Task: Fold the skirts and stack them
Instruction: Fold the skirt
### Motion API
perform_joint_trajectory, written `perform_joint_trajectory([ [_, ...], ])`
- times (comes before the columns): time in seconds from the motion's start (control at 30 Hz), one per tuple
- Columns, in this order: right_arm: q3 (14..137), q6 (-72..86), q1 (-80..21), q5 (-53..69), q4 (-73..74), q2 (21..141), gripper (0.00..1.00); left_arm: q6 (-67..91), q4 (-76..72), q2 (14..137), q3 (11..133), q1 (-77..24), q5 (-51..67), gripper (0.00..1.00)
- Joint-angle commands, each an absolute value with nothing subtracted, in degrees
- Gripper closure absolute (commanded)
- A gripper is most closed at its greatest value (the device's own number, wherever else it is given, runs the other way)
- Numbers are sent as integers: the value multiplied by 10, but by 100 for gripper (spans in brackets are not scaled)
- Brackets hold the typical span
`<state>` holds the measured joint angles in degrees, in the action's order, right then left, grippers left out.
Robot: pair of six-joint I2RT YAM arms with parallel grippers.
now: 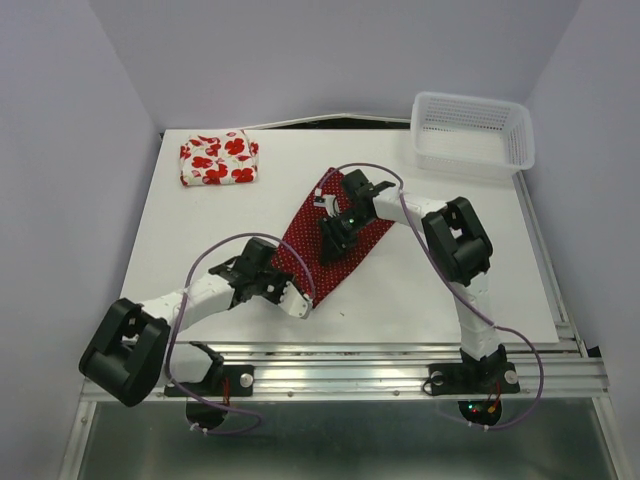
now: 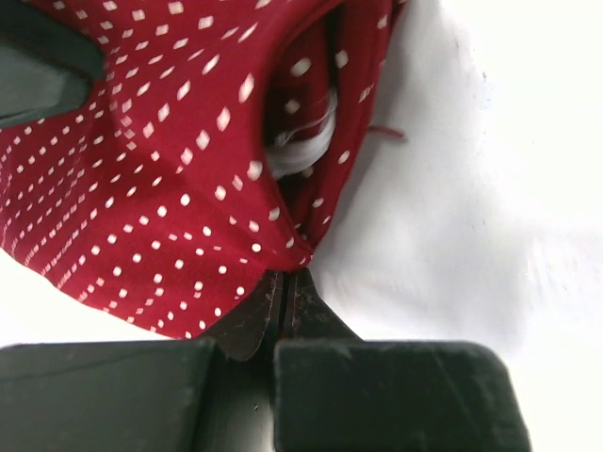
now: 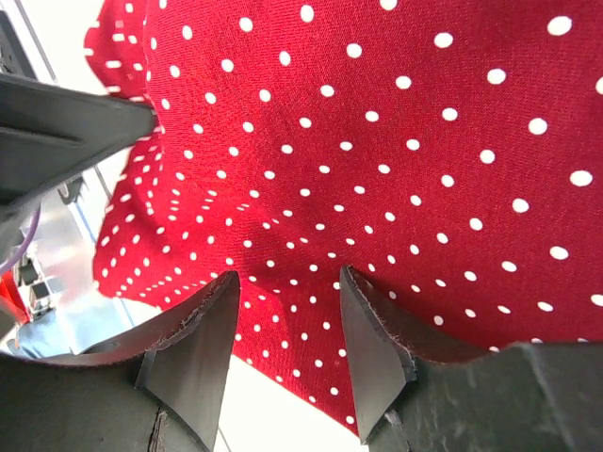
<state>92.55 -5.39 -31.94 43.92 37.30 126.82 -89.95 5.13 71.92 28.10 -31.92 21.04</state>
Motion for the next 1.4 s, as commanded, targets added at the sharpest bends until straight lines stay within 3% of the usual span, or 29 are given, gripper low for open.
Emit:
perform_joint_trajectory([
  [0.0,917,-87,-322,365,393,1295,47,-836,163,660,339,-323,246,100],
  [0.33,898,-103,-322,367,400,1267,47,-819,256,619,352,-323,253,99],
  [0.37,897,-105,-322,365,400,1267,48,-812,237,619,346,-323,249,82],
  [0.47,897,-108,-322,356,400,1270,47,-822,222,611,330,-323,243,68],
  [0.57,902,-118,-322,350,409,1277,47,-856,214,592,313,-325,261,48],
  [0.63,904,-120,-322,347,413,1281,47,-878,212,588,306,-337,269,43],
  [1.37,936,-135,-322,342,441,1308,50,-875,141,886,396,-390,203,55],
])
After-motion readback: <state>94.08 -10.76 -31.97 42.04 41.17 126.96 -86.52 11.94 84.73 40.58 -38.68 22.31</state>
